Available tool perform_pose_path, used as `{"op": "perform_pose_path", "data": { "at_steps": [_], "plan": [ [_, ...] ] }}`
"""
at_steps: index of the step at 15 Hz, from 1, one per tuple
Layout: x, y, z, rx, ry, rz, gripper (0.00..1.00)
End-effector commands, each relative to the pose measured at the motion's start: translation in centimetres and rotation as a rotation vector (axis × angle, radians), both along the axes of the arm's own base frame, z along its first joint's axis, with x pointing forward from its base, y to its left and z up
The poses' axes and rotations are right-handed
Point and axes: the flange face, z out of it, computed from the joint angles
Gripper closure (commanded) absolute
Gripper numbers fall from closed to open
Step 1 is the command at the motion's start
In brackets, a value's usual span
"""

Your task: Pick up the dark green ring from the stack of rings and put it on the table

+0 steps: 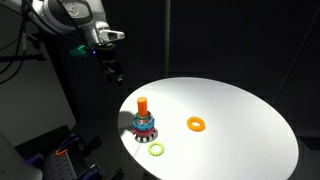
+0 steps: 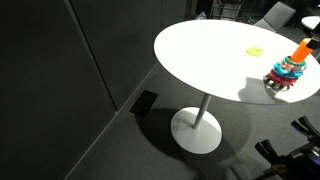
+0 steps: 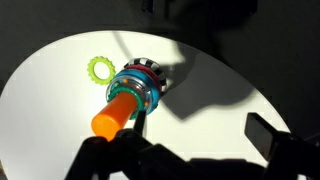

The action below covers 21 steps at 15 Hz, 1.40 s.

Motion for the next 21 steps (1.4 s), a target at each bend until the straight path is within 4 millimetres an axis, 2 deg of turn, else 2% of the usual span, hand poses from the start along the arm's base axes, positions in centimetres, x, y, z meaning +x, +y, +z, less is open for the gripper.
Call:
{"op": "perform_pose_path", "data": {
  "at_steps": [1, 6, 10, 16, 21],
  "plan": [
    [1.8, -2.8, -0.1, 0.023, -0.033, -0.065, 0.0],
    [2.7, -7.1, -1.5, 0.025, -0.044, -0.183, 0.0],
    [2.8, -9.3, -2.6, 0.018, -0.064, -0.266, 0.0],
    [2.9, -10.6, -4.3, 0.052, -0.114, -0.353, 0.0],
    [3.1, -10.8, -5.7, 0.076, -0.135, -0.382, 0.0]
  ]
}}
